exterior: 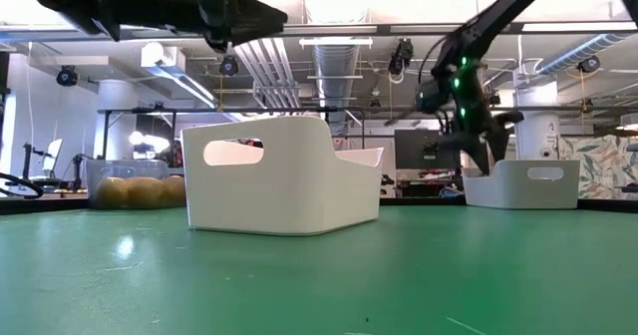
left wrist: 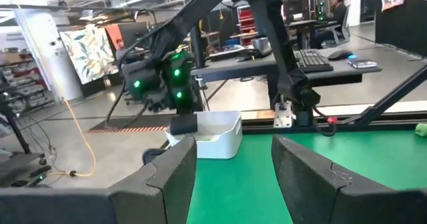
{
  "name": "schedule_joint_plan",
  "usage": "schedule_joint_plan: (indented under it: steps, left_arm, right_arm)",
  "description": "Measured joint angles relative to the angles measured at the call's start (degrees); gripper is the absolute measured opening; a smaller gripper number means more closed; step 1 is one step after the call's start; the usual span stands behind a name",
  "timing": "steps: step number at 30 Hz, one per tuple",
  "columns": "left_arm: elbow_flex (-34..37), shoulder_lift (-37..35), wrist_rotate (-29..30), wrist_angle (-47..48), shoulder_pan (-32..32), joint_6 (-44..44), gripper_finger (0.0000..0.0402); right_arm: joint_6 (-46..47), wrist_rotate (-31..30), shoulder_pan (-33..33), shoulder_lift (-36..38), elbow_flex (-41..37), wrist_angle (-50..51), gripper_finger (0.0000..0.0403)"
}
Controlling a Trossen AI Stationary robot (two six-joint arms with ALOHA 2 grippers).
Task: Sort produce into baskets
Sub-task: Put the green chili pepper into the grey bin
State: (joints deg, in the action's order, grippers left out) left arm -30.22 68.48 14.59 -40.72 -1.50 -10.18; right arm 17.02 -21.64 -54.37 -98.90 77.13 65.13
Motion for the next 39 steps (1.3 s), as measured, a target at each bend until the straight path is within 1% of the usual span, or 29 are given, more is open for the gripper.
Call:
schedule_joint_plan:
  steps: [3,6,8,12,17,19,21,24,27,31,36,39]
  left_arm:
    - [0.00,-2.40,-0.03,2.43,0.05,0.17,0.0178]
    - [-0.02,-3.90,0.03,4.13,0.04,0.33,0.0178]
    - [-0.02,-4.41,1.33,4.83,0.04,0.34,0.0178]
    - [-0.02,-4.62,5.78,5.34,0.00,0.91,0.0178]
    - [-0.02,-4.62,5.84,5.32,0.05,3.31,0.0178]
    - [-0.02,-4.62,5.71,5.30,0.07,3.86,0.0178]
    - [-0.02,-4.62,4.65,5.24,0.16,4.83,0.0178]
    - [-0.02,-4.60,2.59,3.93,1.04,5.32,0.0178]
    - [-0.02,-4.50,2.37,3.10,2.24,5.70,0.0178]
    - [-0.02,-4.49,2.38,3.00,4.00,6.54,0.0178]
    - [-0.02,-4.00,2.36,3.23,6.75,8.79,0.0178]
    - [-0.02,-3.03,2.38,3.26,8.87,10.10,0.0178]
  right_arm:
    - [1.09,0.88,2.96,4.52,0.65,0.76,0.0178]
    - [3.03,6.01,7.97,9.64,0.19,0.78,0.0169]
    - [4.70,9.39,13.18,13.17,-0.51,0.47,0.0163]
    - [10.34,11.21,28.53,19.38,-3.12,0.50,0.0151]
    - [23.00,11.10,50.86,22.92,-8.91,-0.07,0.0141]
    - [29.57,13.07,59.58,22.92,-11.62,-0.12,0.0142]
    - [37.58,17.12,67.71,22.12,-13.93,-0.05,0.0148]
    - [51.54,24.78,78.08,20.54,-16.63,0.10,0.0165]
    - [64.71,33.13,86.27,18.82,-17.95,0.00,0.0188]
    - [78.78,43.10,93.35,16.43,-18.13,-1.94,0.0222]
    - [88.38,44.96,98.34,11.66,-15.29,-9.00,0.0262]
    - [90.65,47.88,100.35,7.24,-12.37,-11.63,0.0281]
